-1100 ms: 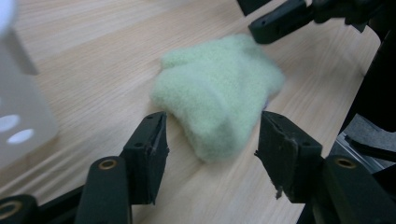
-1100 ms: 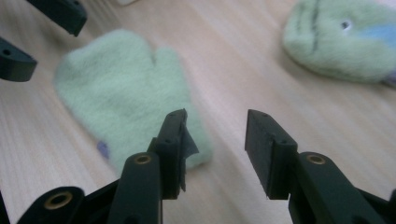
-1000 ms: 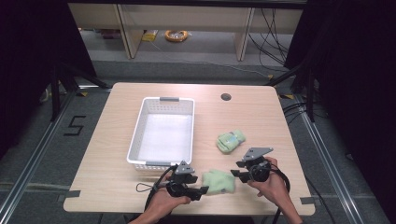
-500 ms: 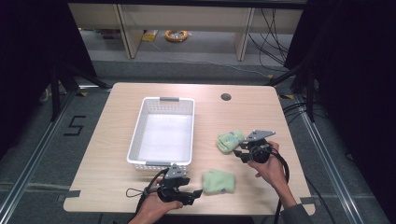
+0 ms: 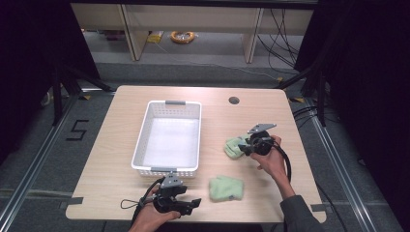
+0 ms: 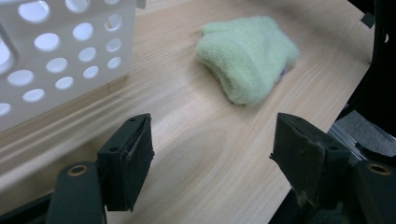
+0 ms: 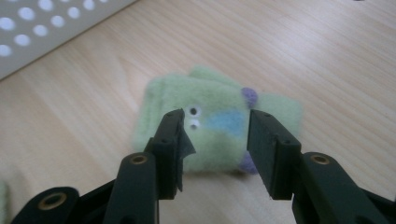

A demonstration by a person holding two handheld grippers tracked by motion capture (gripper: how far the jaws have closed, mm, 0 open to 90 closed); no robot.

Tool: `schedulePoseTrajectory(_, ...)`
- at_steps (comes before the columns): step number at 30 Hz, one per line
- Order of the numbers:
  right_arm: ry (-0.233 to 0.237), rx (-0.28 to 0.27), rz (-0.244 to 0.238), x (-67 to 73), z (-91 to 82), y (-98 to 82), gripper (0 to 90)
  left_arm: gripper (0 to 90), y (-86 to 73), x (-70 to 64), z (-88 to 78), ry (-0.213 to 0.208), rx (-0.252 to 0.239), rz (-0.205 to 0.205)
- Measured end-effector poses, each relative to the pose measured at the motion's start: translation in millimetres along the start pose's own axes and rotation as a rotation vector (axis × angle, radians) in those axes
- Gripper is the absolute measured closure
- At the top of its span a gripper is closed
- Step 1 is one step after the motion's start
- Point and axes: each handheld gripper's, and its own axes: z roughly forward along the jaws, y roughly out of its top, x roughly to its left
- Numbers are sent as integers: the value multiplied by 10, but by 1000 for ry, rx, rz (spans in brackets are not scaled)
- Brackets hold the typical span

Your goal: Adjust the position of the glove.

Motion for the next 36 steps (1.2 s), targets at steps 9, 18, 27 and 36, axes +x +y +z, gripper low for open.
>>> schedulePoseTrajectory(9,-10,16,11,-54,159,38,572,277,-10,-3,14,7,-7,-4)
schedulePoseTrajectory(18,19,36,77,-91,310,-11,647,278,-16,-23,43,-7,-5,2)
schedulePoseTrajectory(27,44,1,77,-115,315,-70,835,283,-28,-29,45,3,8,10)
schedulePoseTrajectory(36,38,-64,113,-64,194,-30,848,287,-35,-14,46,5,-12,9)
